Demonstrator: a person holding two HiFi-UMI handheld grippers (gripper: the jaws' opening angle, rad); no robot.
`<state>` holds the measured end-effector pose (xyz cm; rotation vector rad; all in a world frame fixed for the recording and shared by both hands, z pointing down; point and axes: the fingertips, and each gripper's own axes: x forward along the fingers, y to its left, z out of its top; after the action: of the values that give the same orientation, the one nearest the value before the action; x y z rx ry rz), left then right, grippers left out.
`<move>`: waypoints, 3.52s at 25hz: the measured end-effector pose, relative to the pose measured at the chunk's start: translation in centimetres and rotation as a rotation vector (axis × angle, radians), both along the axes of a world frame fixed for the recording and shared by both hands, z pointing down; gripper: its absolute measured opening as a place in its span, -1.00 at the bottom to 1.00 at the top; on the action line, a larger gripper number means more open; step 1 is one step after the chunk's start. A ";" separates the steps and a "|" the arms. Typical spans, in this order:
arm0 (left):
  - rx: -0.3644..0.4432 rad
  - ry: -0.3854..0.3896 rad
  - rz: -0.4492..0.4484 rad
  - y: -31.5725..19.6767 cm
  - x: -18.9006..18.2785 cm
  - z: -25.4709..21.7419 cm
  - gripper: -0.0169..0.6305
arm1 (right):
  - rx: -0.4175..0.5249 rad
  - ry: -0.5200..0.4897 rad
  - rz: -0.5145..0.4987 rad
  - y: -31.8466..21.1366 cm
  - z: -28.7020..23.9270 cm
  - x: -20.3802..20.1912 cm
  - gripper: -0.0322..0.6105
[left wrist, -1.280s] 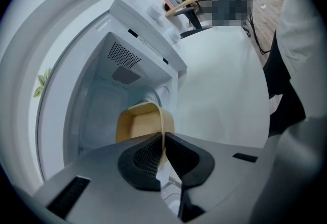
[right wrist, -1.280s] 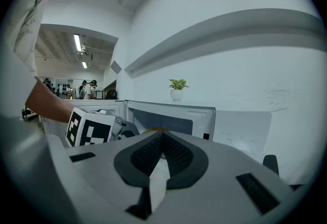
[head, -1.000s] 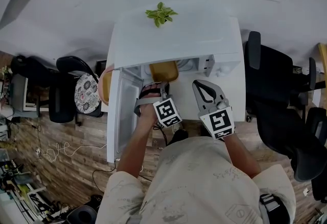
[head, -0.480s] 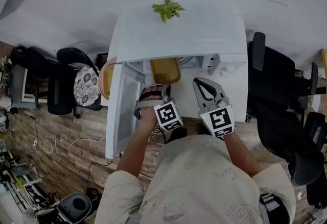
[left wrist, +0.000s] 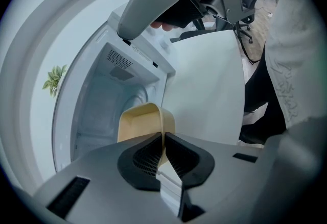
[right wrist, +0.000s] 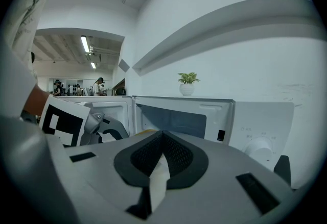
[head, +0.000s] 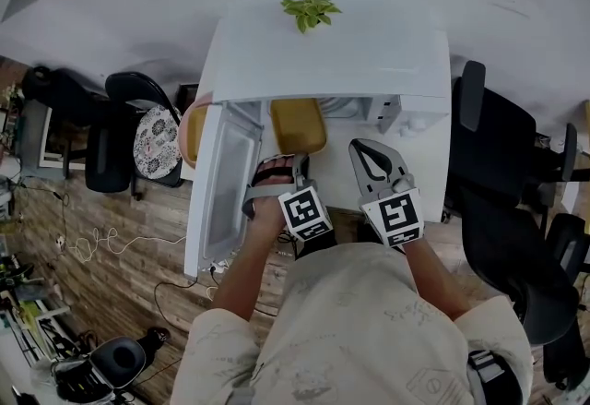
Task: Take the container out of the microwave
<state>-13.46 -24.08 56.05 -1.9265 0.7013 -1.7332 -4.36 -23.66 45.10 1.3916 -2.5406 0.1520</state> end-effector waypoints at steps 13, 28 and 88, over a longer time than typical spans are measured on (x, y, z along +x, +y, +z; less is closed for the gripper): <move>0.010 -0.025 -0.062 1.4 0.7 -0.6 -0.88 | -0.005 -0.025 -0.040 0.6 0.3 1.5 -0.86; 0.018 -0.066 -0.142 4.1 2.6 -0.5 -0.88 | -0.033 -0.090 -0.081 2.1 1.7 4.2 -0.86; 0.086 0.009 -0.013 8.2 -2.7 -4.8 -0.87 | 0.024 0.017 -0.028 5.0 -0.5 -2.8 -0.86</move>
<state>-16.14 -15.88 51.24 -1.8767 0.7799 -1.6758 -7.15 -18.61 44.60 1.3595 -2.5551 0.1043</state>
